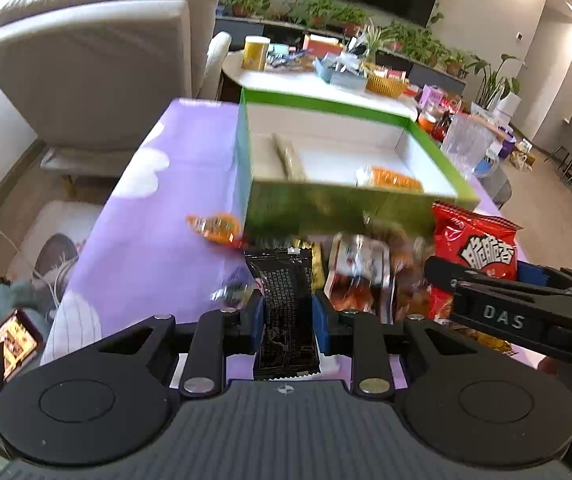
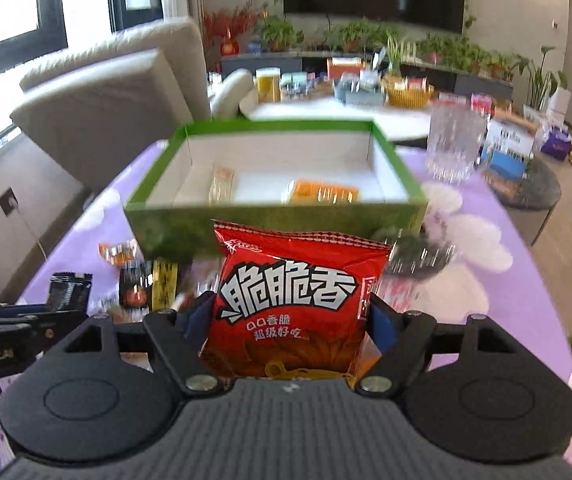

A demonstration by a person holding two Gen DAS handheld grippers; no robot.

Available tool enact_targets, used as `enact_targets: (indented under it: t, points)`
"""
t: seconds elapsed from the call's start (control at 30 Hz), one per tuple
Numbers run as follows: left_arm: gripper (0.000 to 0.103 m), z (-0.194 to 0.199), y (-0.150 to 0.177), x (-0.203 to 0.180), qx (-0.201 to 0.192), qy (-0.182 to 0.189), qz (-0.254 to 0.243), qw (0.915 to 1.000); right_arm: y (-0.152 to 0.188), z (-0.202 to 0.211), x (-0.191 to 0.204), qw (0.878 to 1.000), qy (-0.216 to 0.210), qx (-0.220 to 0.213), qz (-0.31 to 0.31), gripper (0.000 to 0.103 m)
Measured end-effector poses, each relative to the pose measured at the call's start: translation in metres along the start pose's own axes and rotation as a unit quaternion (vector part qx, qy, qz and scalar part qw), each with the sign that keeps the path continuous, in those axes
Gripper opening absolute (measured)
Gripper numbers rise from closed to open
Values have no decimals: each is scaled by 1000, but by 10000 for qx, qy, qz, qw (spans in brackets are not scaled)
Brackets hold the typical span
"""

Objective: Organize snacks
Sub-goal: 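Carry the black packet and red bag into the green box and release both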

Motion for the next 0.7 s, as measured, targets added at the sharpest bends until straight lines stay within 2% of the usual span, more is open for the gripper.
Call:
enact_targets:
  t: [0.23,0.5,0.7]
  points:
    - [23,-7,-35,-12,-274,-32,-47,9996,-31,-3,-19,9992,-25,-374,-131,77]
    - [24,-24,-84,-30,-757,19,-109,9971,-75,-22,-46,9952,-4,-746,-627,77]
    - [24,-43,-115,-35,-1097,2,-99,9939,-99,-43,-50,9944,3,-905,-539,77]
Point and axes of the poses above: each gripper's, at about its wrist camera, not at the fingertips, and z roughly against the way its jaws point, x to its left, y to its underside, the point moved 2 cm from there along -z, roughly the way its jaws point, and after that the axes turned 1 degree about z, right-handed, at the moved point
